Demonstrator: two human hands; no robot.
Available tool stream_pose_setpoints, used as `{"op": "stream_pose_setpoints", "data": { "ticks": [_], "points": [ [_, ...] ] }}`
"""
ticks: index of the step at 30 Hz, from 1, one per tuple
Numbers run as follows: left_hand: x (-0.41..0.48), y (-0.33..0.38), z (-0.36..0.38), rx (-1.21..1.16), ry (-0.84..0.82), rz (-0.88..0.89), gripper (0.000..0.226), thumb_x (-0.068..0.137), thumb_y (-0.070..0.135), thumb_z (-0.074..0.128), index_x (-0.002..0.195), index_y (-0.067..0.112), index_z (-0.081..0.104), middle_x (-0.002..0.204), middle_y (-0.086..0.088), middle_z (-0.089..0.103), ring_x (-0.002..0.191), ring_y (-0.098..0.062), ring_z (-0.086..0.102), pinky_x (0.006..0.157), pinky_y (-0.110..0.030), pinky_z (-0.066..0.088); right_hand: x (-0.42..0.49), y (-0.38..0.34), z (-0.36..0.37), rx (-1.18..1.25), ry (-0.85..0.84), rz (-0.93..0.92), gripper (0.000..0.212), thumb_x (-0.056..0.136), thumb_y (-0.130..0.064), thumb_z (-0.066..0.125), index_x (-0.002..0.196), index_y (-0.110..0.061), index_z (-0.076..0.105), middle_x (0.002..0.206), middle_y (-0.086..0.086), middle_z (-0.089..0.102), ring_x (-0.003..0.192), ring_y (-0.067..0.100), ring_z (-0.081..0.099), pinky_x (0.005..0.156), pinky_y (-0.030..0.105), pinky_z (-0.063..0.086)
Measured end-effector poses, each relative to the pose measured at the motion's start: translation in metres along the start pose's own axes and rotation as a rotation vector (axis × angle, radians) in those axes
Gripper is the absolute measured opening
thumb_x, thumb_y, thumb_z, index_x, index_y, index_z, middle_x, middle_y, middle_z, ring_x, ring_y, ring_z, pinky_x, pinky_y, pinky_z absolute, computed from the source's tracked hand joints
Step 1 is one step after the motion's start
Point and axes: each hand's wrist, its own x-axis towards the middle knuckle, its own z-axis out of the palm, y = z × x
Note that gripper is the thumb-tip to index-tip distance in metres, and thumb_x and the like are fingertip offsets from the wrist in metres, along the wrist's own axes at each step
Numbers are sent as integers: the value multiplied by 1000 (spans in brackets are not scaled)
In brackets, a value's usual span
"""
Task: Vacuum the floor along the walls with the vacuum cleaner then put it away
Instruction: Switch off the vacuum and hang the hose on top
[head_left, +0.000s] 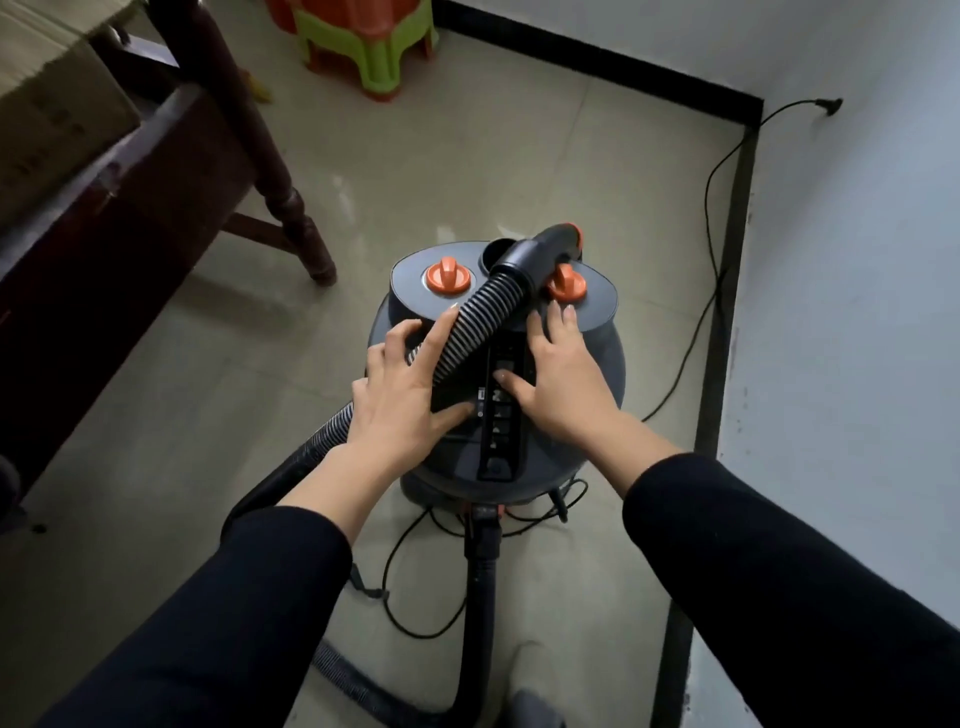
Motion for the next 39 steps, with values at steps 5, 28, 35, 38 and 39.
{"op": "stream_pose_setpoints", "data": {
  "ticks": [5,28,35,38,39],
  "points": [
    [70,2,-3,7,16,-32,107,75,51,75,143,59,-8,142,0,25,125,-26,33,92,-50,40,73,9,-21,27,4,-45,83,94,-38,58,155,-9,9,162,13,-1,149,29,-9,119,35,2],
    [412,24,-9,-20,140,-384,127,74,53,76,138,52,-34,136,-7,26,122,-31,41,91,-51,46,492,25,-147,-156,-267,-421,83,96,-37,56,155,-7,6,163,8,0,149,26,-9,119,33,5],
    [511,2,-24,-42,208,-484,105,90,55,54,136,46,-40,141,-7,25,124,-32,40,95,-53,44,608,-5,-159,-215,-293,-492,74,99,-36,51,156,-16,8,163,-2,0,149,19,-10,121,39,10],
    [542,-8,-34,-74,236,-512,97,95,47,51,143,41,-33,141,-8,26,123,-32,42,97,-51,43,644,-20,-159,-209,-283,-513,71,100,-35,49,156,-18,8,163,-4,0,149,18,-10,121,40,11],
    [551,-11,-37,-74,242,-521,96,95,46,50,143,40,-33,141,-9,27,123,-33,42,97,-51,43,655,-24,-158,-204,-280,-521,70,100,-35,48,156,-18,8,163,-4,0,149,18,-10,121,41,12]
  ]
}}
